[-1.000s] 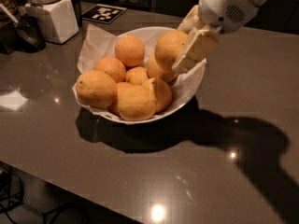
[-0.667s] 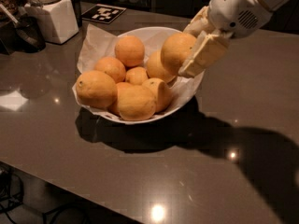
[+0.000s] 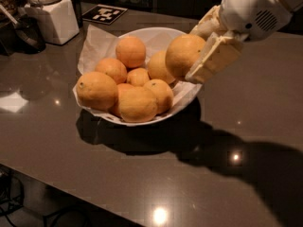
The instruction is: Pick orange from white bowl
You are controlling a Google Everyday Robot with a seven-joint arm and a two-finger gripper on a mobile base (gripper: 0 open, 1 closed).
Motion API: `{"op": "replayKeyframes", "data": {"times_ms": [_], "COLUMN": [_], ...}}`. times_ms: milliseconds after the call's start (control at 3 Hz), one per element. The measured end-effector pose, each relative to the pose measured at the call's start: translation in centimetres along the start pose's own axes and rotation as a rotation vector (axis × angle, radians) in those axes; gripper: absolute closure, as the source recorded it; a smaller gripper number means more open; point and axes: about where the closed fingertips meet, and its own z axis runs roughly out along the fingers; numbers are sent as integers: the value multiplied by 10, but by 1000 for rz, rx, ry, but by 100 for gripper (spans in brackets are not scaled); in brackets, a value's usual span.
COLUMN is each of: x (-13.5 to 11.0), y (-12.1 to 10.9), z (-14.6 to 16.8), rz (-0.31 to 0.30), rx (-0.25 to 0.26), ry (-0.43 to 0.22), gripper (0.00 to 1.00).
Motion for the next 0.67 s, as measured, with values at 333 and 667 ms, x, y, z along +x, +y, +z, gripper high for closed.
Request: {"op": "replayKeyframes", "data": {"times_ms": [333, 667], "x": [3, 3], "y": [45, 45], "z": [-21, -21], "rz": [33, 35], "rx": [11, 10], "ry": [-33, -33], "gripper": [100, 100]}}
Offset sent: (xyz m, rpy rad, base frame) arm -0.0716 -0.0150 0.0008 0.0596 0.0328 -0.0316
